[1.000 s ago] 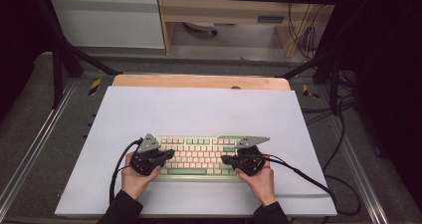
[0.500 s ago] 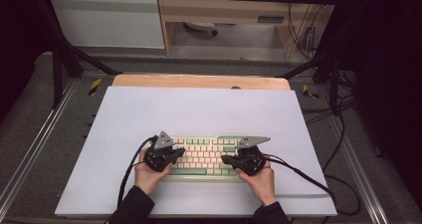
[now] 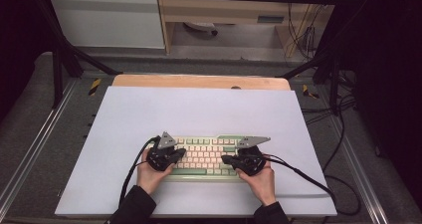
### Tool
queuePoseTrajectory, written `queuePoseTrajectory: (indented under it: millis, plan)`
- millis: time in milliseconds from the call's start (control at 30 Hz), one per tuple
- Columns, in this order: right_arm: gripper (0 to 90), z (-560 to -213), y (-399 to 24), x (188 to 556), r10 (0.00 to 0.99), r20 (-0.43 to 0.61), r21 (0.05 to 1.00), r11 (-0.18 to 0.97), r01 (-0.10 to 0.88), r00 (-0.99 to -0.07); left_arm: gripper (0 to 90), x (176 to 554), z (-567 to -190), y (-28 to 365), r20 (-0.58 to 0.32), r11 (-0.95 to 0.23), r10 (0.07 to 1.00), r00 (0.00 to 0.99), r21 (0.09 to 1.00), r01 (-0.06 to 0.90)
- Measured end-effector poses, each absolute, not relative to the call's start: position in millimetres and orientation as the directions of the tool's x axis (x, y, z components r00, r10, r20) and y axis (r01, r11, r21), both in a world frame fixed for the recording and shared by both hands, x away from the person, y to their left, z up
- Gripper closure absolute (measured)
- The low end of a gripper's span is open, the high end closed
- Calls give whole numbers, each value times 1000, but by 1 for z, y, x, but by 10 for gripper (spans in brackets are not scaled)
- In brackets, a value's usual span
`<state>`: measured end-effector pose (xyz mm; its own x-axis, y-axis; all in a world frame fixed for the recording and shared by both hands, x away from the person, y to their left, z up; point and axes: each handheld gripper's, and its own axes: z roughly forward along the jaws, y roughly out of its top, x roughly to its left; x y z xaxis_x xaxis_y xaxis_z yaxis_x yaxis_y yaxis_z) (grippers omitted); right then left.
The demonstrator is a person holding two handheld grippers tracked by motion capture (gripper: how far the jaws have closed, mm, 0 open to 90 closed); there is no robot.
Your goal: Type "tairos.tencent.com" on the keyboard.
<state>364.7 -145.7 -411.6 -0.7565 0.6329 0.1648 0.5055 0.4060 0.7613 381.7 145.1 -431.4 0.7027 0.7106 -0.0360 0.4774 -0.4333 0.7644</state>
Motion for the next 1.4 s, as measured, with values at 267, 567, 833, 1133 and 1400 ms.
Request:
queuePoseTrajectory:
  millis: [267,567,833,1133,1400]
  plan:
    - [900,-411,-146,365,633,166,763,404,505,-756,900,378,-426,148,-41,-423,705,708,778,466]
    - [900,-412,-145,364,632,168,759,406,509,-756,900,370,-419,158,-45,-411,704,709,788,458]
    - [900,-412,-146,364,632,168,760,406,508,-757,900,367,-417,171,-51,-397,714,698,792,464]
    - [900,-413,-146,364,631,168,760,406,507,-757,900,369,-417,181,-52,-387,729,682,791,473]
    - [900,-413,-145,364,632,168,756,409,510,-756,900,373,-422,182,-49,-391,737,675,783,484]
